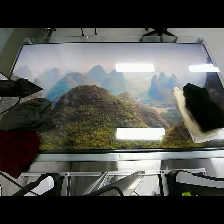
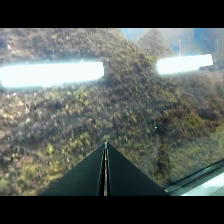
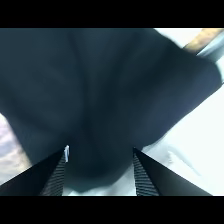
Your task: Fold the shirts.
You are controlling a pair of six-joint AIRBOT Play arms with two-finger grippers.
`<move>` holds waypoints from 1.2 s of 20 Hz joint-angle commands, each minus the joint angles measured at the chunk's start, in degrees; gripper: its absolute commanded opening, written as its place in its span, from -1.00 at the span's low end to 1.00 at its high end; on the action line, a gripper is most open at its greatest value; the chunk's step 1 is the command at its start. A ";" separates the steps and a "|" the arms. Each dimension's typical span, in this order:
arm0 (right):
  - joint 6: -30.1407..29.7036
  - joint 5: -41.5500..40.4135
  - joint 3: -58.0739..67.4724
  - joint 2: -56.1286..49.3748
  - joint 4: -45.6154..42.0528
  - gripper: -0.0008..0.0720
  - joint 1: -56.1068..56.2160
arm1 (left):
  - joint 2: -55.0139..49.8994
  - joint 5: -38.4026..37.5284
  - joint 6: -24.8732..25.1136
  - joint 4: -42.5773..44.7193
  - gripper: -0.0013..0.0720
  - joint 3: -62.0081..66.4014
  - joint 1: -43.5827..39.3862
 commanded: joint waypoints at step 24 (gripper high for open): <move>-8.20 -38.12 -62.31 35.89 23.82 -0.94 36.02 | 39.76 1.01 -4.17 1.25 -0.92 -45.70 -5.73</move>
